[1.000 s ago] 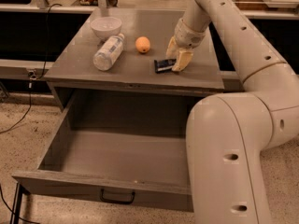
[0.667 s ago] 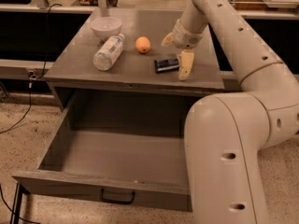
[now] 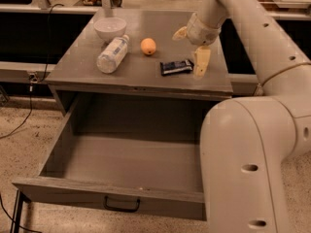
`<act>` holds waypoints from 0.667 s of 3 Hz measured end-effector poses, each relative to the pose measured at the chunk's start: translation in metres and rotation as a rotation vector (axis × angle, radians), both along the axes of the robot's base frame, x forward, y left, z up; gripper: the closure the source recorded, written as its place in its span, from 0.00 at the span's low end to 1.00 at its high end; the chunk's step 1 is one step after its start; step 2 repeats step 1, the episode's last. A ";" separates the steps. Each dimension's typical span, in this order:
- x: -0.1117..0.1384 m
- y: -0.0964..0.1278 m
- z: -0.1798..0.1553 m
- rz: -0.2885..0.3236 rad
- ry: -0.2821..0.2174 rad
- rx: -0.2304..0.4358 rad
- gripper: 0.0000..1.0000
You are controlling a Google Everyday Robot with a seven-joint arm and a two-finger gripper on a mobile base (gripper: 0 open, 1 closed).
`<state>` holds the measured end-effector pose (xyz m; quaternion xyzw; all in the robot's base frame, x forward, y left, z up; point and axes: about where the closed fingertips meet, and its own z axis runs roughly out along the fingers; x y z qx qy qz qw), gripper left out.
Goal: Pick rxbar blueberry from top drawer and place on counter
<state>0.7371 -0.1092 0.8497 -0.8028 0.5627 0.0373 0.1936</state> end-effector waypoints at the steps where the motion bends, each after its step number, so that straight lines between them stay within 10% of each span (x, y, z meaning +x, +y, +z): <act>1: -0.015 -0.021 0.020 0.018 -0.024 0.019 0.00; 2: -0.015 -0.021 0.020 0.018 -0.024 0.019 0.00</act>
Offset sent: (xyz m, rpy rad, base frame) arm 0.0000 0.0000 0.0000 0.0000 0.0000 0.0000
